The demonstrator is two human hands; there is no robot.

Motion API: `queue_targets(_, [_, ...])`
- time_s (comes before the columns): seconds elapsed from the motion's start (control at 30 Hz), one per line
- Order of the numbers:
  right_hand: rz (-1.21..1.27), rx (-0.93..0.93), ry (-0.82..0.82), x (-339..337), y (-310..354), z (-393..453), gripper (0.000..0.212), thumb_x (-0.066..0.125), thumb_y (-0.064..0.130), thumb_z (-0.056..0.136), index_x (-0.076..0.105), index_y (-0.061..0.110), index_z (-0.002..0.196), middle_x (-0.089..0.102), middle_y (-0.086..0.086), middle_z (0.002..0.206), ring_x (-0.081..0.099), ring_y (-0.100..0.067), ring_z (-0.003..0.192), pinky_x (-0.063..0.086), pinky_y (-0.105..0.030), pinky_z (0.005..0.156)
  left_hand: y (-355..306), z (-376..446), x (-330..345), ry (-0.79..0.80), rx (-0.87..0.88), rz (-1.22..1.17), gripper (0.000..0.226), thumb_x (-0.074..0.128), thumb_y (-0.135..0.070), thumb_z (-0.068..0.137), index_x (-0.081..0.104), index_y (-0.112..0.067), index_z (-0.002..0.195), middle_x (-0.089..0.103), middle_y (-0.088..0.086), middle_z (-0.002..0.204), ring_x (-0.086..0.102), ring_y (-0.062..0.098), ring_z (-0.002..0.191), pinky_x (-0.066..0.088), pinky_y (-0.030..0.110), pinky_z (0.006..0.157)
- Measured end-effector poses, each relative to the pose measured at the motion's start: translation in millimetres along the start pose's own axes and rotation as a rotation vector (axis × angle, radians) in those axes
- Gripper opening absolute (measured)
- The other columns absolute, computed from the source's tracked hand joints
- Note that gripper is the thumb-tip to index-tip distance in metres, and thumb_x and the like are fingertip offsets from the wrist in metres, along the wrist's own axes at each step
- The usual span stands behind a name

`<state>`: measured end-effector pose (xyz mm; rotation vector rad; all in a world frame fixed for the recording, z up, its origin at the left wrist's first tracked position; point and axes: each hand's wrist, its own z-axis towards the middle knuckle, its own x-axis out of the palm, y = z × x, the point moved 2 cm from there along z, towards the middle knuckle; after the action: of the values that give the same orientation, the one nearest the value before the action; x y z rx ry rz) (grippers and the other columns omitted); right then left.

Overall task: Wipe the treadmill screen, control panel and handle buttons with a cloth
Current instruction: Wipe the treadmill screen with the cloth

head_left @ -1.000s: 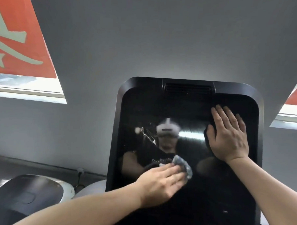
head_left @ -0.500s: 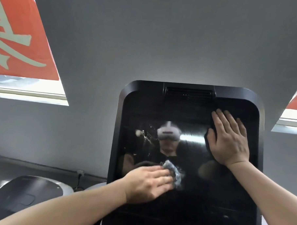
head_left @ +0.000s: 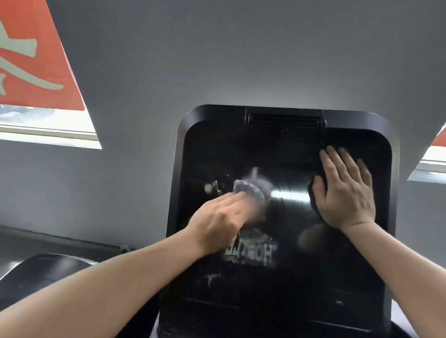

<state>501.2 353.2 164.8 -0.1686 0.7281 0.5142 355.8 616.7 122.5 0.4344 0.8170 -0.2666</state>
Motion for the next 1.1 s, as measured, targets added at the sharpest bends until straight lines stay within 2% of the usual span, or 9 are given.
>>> queue_targets(0.07, [-0.001, 0.004, 0.000, -1.1, -0.1, -0.8, 0.064, 0.039, 0.042, 0.104, 0.035, 0.017, 0.163, 0.032, -0.002, 0.171, 0.022, -0.023, 0.160, 0.013, -0.050, 0.130, -11.3, -2.8, 5.2, 0.013, -0.051, 0.000, 0.044, 0.060, -0.003, 0.097, 0.065, -0.010, 0.140, 0.063, 0.012, 0.145, 0.057, 0.033, 0.138, 0.046, 0.048, 0.115])
queue_targets(0.27, [0.001, 0.001, -0.019, -1.4, 1.0, -1.5, 0.064, 0.039, 0.042, 0.104, 0.035, 0.017, 0.163, 0.033, -0.003, 0.170, 0.022, -0.023, 0.160, 0.013, -0.049, 0.131, -60.6, -77.4, 12.1, 0.171, 0.389, -0.137, 0.028, 0.053, -0.017, 0.109, 0.074, -0.018, 0.126, 0.071, 0.000, 0.136, 0.059, 0.022, 0.136, 0.041, 0.041, 0.118])
queue_targets(0.33, [0.001, -0.001, -0.019, -2.0, 0.3, -0.4, 0.063, 0.039, 0.041, 0.104, 0.035, 0.017, 0.163, 0.033, -0.003, 0.170, 0.022, -0.023, 0.160, 0.014, -0.049, 0.131, -33.8, -38.5, 4.0, 0.104, 0.323, -0.092, 0.024, 0.062, -0.017, 0.103, 0.077, -0.018, 0.121, 0.073, 0.002, 0.131, 0.065, 0.022, 0.128, 0.046, 0.042, 0.114])
queue_targets(0.47, [-0.009, 0.001, -0.001, -1.2, -0.5, -1.1, 0.064, 0.038, 0.042, 0.105, 0.033, 0.017, 0.163, 0.031, -0.002, 0.171, 0.020, -0.022, 0.161, 0.013, -0.049, 0.131, 5.5, 23.1, -7.0, -0.003, -0.091, -0.039, 0.038, 0.069, -0.013, 0.093, 0.073, -0.011, 0.131, 0.070, 0.010, 0.136, 0.064, 0.030, 0.130, 0.050, 0.046, 0.112])
queue_targets(0.53, [-0.010, -0.004, 0.000, -0.9, -0.4, -1.3, 0.064, 0.038, 0.042, 0.105, 0.033, 0.017, 0.163, 0.031, -0.002, 0.171, 0.020, -0.022, 0.161, 0.013, -0.050, 0.131, -20.5, -0.6, 3.8, 0.000, -0.034, -0.045, 0.035, 0.063, -0.011, 0.099, 0.071, -0.010, 0.133, 0.069, 0.011, 0.137, 0.062, 0.032, 0.131, 0.049, 0.047, 0.112])
queue_targets(0.7, [-0.002, 0.007, -0.013, -0.7, -0.6, -1.2, 0.063, 0.039, 0.041, 0.105, 0.035, 0.018, 0.163, 0.032, -0.001, 0.171, 0.021, -0.022, 0.161, 0.013, -0.049, 0.131, -82.8, -98.3, 14.9, 0.191, 0.408, -0.169, 0.024, 0.054, -0.019, 0.109, 0.074, -0.020, 0.123, 0.070, -0.001, 0.135, 0.058, 0.020, 0.136, 0.042, 0.038, 0.117])
queue_targets(0.77, [-0.002, 0.006, -0.012, -0.7, -1.3, 0.1, 0.063, 0.039, 0.042, 0.104, 0.035, 0.018, 0.163, 0.032, -0.002, 0.171, 0.021, -0.022, 0.161, 0.013, -0.049, 0.131, -63.8, -73.4, 9.0, 0.181, 0.404, -0.183, 0.021, 0.059, -0.020, 0.107, 0.077, -0.019, 0.119, 0.073, 0.000, 0.131, 0.063, 0.020, 0.130, 0.048, 0.037, 0.111])
queue_targets(0.93, [-0.006, 0.004, 0.007, -0.5, -1.7, -0.4, 0.064, 0.037, 0.042, 0.105, 0.033, 0.018, 0.164, 0.030, -0.001, 0.172, 0.019, -0.022, 0.161, 0.012, -0.049, 0.131, -10.1, 12.0, -1.3, 0.052, 0.025, -0.038, 0.037, 0.057, -0.005, 0.099, 0.071, -0.009, 0.133, 0.068, 0.013, 0.138, 0.063, 0.032, 0.131, 0.049, 0.046, 0.113])
queue_targets(1.1, [0.005, 0.002, 0.006, -1.0, -1.0, -0.5, 0.063, 0.038, 0.042, 0.105, 0.033, 0.017, 0.163, 0.031, -0.002, 0.171, 0.020, -0.022, 0.161, 0.013, -0.050, 0.131, -72.6, -77.0, 15.3, 0.158, 0.364, -0.080, 0.033, 0.046, -0.013, 0.111, 0.072, -0.016, 0.130, 0.069, 0.004, 0.139, 0.058, 0.026, 0.138, 0.039, 0.042, 0.121])
